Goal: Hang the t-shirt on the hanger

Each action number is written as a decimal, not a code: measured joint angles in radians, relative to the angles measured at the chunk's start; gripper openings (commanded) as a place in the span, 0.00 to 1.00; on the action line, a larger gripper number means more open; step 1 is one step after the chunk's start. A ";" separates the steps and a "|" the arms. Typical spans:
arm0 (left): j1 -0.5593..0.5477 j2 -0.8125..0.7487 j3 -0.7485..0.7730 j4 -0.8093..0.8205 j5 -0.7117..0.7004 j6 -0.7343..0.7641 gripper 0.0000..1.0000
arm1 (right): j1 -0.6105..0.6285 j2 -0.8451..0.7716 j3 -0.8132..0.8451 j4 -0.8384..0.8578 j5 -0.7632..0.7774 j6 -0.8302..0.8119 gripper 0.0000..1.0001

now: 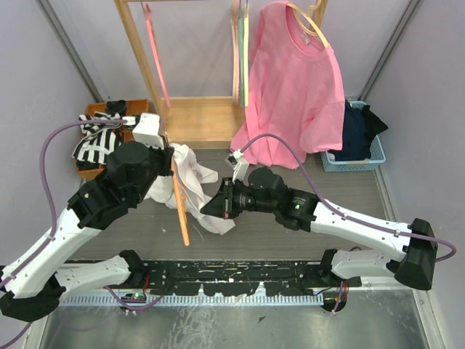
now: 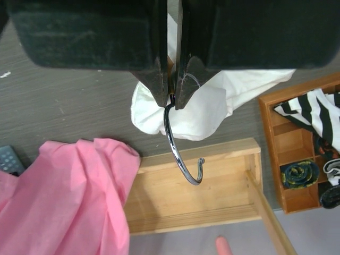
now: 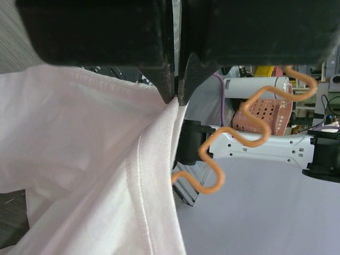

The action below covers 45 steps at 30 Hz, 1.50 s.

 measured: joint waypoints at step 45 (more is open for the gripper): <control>0.000 0.027 -0.127 0.162 -0.081 -0.145 0.00 | 0.045 0.135 -0.160 0.156 0.049 0.027 0.01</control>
